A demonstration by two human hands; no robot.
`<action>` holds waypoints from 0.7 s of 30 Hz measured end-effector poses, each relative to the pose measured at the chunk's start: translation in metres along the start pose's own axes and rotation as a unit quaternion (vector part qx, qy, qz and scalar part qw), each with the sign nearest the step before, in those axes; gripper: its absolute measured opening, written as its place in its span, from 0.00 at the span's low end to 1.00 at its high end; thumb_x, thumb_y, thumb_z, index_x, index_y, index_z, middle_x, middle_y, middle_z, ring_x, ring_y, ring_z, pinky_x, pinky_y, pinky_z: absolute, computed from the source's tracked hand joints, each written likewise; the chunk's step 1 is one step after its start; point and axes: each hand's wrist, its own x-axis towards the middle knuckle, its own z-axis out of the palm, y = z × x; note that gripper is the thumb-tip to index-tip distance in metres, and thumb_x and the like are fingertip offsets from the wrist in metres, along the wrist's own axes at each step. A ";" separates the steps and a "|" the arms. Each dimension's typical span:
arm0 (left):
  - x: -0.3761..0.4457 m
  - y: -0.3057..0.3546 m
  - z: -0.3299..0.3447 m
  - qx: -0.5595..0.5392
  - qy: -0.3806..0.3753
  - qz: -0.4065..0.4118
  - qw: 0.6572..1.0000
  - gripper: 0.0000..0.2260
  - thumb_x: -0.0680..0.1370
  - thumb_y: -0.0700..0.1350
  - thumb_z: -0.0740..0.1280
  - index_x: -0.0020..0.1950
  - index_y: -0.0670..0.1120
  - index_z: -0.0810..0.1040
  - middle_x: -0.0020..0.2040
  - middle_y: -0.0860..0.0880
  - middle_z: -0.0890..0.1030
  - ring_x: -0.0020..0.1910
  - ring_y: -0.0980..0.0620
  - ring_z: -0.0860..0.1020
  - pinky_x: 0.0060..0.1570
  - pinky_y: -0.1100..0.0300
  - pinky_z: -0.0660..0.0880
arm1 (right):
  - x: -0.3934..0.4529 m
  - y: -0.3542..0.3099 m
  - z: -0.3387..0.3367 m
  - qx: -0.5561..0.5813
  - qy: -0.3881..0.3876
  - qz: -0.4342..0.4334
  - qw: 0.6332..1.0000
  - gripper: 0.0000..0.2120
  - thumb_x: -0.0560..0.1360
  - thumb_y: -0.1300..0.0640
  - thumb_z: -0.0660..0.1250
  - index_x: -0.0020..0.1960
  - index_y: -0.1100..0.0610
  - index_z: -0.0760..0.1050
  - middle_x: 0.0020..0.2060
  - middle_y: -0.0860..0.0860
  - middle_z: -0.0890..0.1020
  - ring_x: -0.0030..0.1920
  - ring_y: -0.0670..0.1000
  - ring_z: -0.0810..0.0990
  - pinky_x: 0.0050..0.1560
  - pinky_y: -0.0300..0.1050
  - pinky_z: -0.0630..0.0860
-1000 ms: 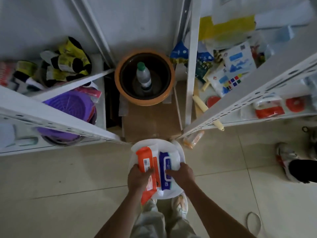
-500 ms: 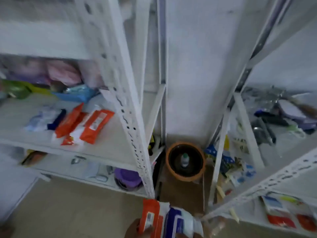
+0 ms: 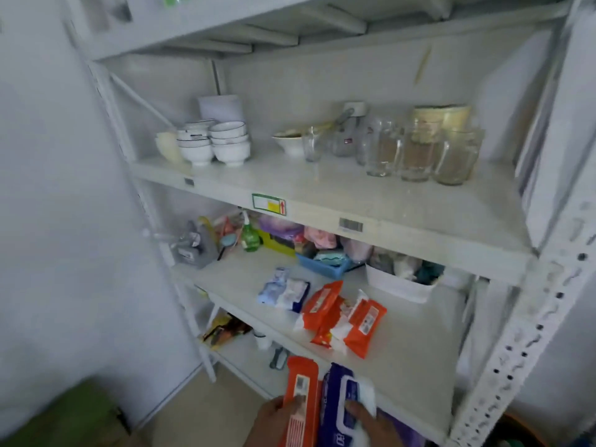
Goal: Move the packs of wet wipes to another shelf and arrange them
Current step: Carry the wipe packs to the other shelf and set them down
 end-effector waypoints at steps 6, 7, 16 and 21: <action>0.053 0.051 -0.086 -0.021 -0.033 0.007 0.999 0.07 0.77 0.41 0.74 0.53 0.39 0.83 0.43 0.38 0.88 0.43 0.39 0.86 0.42 0.51 0.81 | 0.030 -0.001 0.092 -0.123 -0.085 0.057 0.987 0.48 0.44 0.43 0.87 0.59 0.65 0.82 0.48 0.64 0.87 0.52 0.64 0.86 0.62 0.63 0.80; 0.065 0.058 -0.095 -0.021 -0.033 0.009 0.999 0.07 0.77 0.41 0.74 0.53 0.40 0.82 0.43 0.38 0.88 0.42 0.39 0.85 0.40 0.52 0.81 | 0.023 -0.010 0.119 -0.127 -0.055 0.074 0.988 0.36 0.56 0.50 0.86 0.58 0.65 0.82 0.47 0.65 0.88 0.50 0.64 0.86 0.58 0.63 0.81; 0.202 0.111 -0.145 0.067 -0.044 0.036 0.996 0.18 0.77 0.57 0.73 0.55 0.43 0.83 0.48 0.43 0.87 0.46 0.42 0.86 0.53 0.48 0.83 | 0.105 -0.004 0.232 -0.092 0.007 0.097 0.991 0.20 0.72 0.53 0.77 0.59 0.63 0.82 0.49 0.63 0.88 0.51 0.64 0.87 0.56 0.62 0.83; 0.285 0.150 -0.174 0.083 -0.041 0.023 0.995 0.12 0.79 0.49 0.72 0.55 0.41 0.83 0.44 0.43 0.88 0.40 0.45 0.88 0.41 0.53 0.85 | 0.187 -0.007 0.284 -0.071 0.051 0.082 0.993 0.16 0.76 0.49 0.74 0.59 0.57 0.80 0.47 0.56 0.89 0.49 0.59 0.88 0.50 0.54 0.84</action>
